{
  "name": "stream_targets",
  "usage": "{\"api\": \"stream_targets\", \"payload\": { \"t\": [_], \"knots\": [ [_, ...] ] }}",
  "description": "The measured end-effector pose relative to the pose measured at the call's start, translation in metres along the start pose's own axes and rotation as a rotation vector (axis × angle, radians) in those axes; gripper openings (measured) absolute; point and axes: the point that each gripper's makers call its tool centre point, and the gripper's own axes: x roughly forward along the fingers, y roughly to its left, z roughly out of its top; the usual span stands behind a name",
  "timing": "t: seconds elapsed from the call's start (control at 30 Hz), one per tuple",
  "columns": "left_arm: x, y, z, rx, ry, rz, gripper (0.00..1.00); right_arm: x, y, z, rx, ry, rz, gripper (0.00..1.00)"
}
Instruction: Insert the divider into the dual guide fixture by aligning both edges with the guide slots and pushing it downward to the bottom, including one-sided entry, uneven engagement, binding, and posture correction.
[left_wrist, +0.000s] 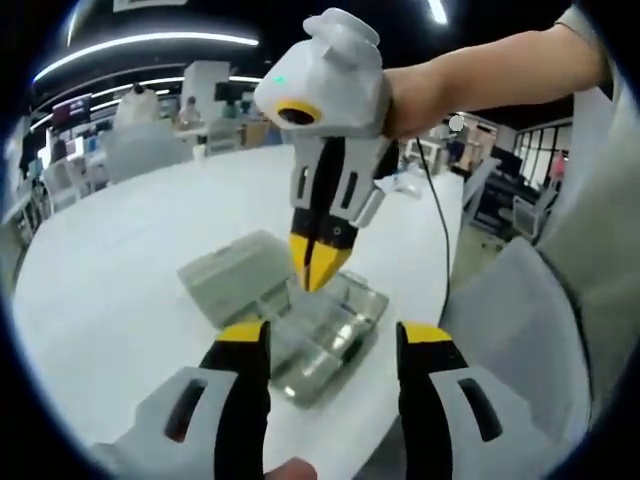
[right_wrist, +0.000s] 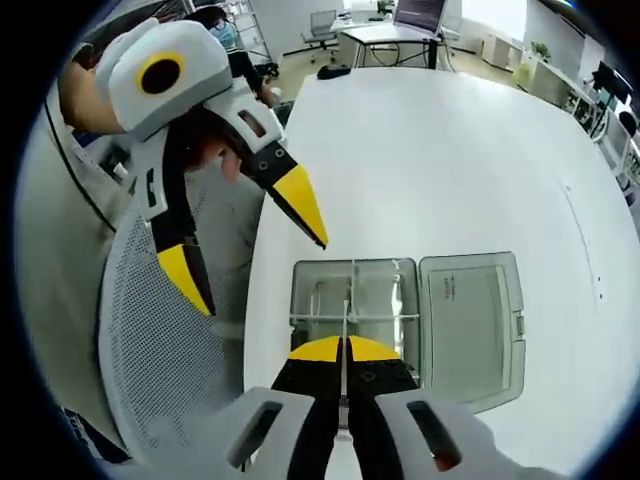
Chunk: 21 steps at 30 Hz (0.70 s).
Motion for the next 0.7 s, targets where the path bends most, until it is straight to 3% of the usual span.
{"api": "stream_targets", "payload": {
  "t": [0.7],
  "knots": [
    [0.0003, 0.0029, -0.0021, -0.009, -0.001, 0.003, 0.49, 0.0057, -0.0010, -0.0044, -0.003, 0.010, 0.004, 0.00]
  ]
}}
